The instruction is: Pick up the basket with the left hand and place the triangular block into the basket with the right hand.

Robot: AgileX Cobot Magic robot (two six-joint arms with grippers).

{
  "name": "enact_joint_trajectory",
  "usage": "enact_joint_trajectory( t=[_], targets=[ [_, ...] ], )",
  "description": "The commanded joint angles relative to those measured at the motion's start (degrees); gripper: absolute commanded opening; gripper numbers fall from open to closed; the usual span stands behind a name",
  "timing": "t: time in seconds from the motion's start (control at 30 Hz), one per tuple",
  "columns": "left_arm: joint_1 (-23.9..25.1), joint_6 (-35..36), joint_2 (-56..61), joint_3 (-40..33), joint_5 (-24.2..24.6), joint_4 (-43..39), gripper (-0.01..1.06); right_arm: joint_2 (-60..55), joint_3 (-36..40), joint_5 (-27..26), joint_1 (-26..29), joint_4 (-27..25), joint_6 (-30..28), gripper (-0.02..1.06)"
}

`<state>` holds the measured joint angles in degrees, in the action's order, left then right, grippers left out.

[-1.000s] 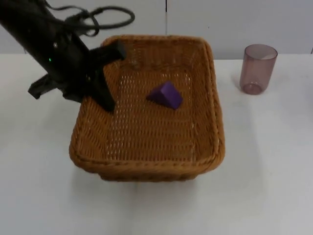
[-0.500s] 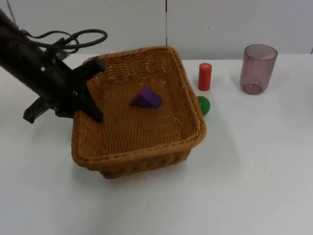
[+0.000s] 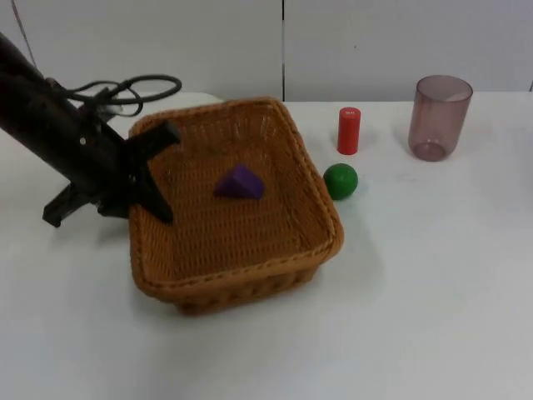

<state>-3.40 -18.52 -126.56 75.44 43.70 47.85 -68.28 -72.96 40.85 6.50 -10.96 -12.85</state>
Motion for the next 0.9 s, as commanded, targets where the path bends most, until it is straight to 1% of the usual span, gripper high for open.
enact_joint_trajectory(
  t=[0.0, 0.17, 0.3, 0.5, 0.53, 0.6, 0.67, 0.7, 0.73, 0.77, 0.8, 0.87],
  targets=[
    [-0.02, 0.44, -0.49, 0.33, 1.92, 1.99, 0.0, 0.54, 0.11, 0.24, -0.4, -0.09, -0.54, 1.05],
    [-0.02, 0.44, -0.62, 0.33, 2.05, 2.08, 0.0, 0.54, 0.11, -0.11, -0.4, -0.09, -0.75, 1.05],
    [-0.02, -0.56, -0.71, 0.33, 0.42, 2.08, 0.0, 0.54, 0.11, -0.11, -0.4, -0.09, -0.75, 1.05],
    [-0.02, -0.69, -0.71, 0.33, -0.05, 2.08, 0.0, 0.54, 0.11, 0.0, -0.4, 0.14, -0.75, 1.05],
    [-0.02, -0.69, -0.71, 0.33, -0.15, 2.08, 0.02, 0.54, 0.11, 0.0, -0.4, 0.14, -0.75, 1.05],
    [-0.1, -1.0, -0.71, 0.33, -0.28, 2.08, 0.1, 0.54, 0.11, 0.0, -0.4, 0.26, -0.75, 1.05],
    [-0.22, -2.14, -0.71, 0.33, -0.39, 2.08, 0.25, 0.54, 0.11, 0.0, -0.4, 0.26, -0.75, 1.05],
    [-0.22, -2.14, -0.71, 0.33, -0.39, 2.08, 0.25, 0.54, 0.11, 0.0, -0.4, 0.26, -0.75, 1.05],
    [-0.25, -2.26, -0.61, 0.33, -0.29, 2.08, 0.33, 0.54, 0.11, 0.0, -0.4, 0.26, -0.75, 1.05],
    [-0.25, -2.4, -0.47, 0.33, -0.29, 2.08, 0.45, 0.54, 0.11, -0.11, -0.4, 0.27, -0.78, 1.05],
    [-0.25, -2.4, -0.36, 0.33, -0.17, 2.08, 0.55, 0.54, 0.11, -0.11, -0.4, 0.27, -0.91, 1.05],
    [-0.25, -1.71, 0.68, 0.21, -0.68, 2.08, 0.78, 0.54, 0.11, -0.11, -0.4, 0.27, -0.91, 1.05]
  ],
)
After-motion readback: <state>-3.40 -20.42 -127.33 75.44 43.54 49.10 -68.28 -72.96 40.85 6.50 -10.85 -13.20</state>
